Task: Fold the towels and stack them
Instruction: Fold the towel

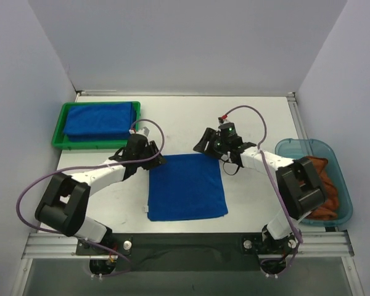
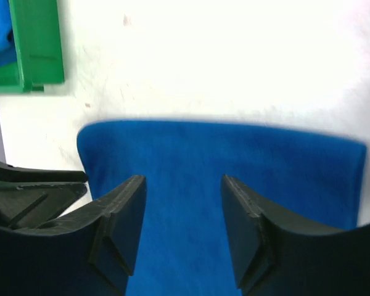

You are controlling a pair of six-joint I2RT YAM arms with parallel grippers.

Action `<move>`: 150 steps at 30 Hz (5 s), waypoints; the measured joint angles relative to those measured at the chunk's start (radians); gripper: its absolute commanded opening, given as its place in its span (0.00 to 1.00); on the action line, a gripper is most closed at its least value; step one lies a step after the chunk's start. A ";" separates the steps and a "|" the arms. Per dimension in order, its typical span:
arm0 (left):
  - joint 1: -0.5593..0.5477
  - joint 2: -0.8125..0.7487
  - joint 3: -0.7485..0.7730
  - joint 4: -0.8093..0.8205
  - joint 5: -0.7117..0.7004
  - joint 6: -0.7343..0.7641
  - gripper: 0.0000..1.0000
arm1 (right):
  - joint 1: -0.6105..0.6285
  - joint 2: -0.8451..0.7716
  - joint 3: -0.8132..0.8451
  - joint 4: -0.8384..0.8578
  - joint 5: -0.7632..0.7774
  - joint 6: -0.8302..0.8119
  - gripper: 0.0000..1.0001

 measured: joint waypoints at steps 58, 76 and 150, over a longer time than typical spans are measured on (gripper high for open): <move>0.185 0.210 0.193 -0.151 -0.001 0.457 0.65 | -0.176 0.317 0.338 -0.406 -0.079 -0.505 0.39; 0.192 0.336 0.312 -0.254 -0.034 0.545 0.50 | -0.114 0.422 0.478 -0.484 -0.069 -0.596 0.38; 0.157 0.518 0.556 -0.349 -0.026 0.854 0.38 | -0.100 0.483 0.572 -0.608 -0.083 -0.640 0.00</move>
